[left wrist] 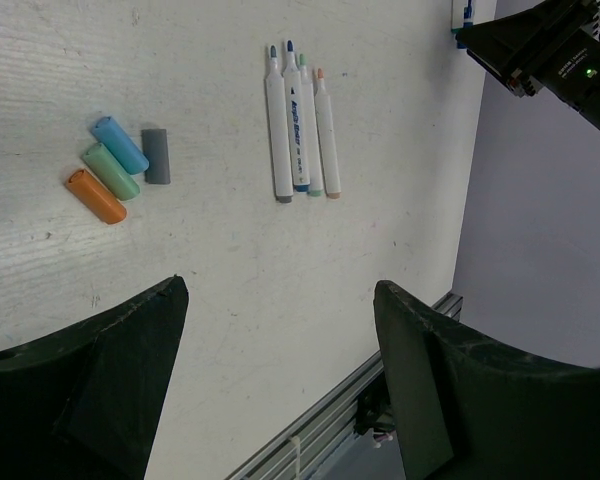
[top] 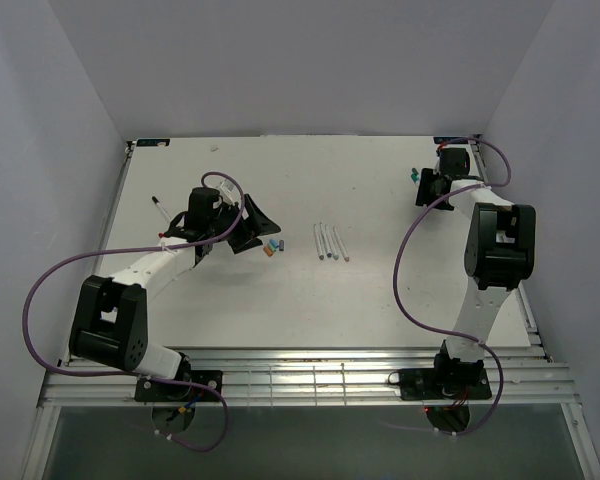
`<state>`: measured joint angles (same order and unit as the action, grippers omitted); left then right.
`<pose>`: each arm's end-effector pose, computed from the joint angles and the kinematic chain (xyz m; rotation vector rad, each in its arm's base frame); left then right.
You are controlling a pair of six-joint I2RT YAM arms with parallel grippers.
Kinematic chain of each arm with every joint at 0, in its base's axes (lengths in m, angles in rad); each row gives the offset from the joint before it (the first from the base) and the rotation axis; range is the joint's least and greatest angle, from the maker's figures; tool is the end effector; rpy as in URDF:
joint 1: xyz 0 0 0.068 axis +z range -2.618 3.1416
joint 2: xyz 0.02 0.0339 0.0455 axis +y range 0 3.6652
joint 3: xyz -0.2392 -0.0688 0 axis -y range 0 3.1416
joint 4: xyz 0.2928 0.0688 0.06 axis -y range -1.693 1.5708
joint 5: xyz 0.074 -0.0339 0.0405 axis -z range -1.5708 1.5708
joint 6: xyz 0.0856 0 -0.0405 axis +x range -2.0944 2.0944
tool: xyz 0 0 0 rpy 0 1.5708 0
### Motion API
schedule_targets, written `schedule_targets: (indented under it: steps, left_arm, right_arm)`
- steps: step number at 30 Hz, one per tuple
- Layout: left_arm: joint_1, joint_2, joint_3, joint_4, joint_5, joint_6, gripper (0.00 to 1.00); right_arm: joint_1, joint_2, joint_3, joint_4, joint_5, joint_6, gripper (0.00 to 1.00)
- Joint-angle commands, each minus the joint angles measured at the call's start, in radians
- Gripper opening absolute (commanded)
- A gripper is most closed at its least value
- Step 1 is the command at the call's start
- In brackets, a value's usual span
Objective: Open the pen caps
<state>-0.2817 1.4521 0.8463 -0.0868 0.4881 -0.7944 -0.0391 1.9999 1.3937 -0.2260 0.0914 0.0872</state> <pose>0.3555 -0.1447 0.1381 -0.3372 2.3939 -1.0914 0.5009 -0.0274 0.0958 0.1938 2.3924 -0.0874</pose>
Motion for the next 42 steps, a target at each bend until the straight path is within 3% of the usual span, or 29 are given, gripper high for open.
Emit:
schedule_targets:
  steps: [1, 42]
  left_arm:
    - [-0.002, -0.002, -0.004, 0.018, 0.021, 0.001, 0.86]
    - [-0.002, 0.065, 0.016, 0.032, 0.029, -0.006, 0.86]
  right_arm:
    - [-0.005, -0.006, 0.011, 0.04, 0.01, -0.02, 0.59]
    - [0.005, 0.148, 0.11, 0.054, -0.113, -0.014, 0.55]
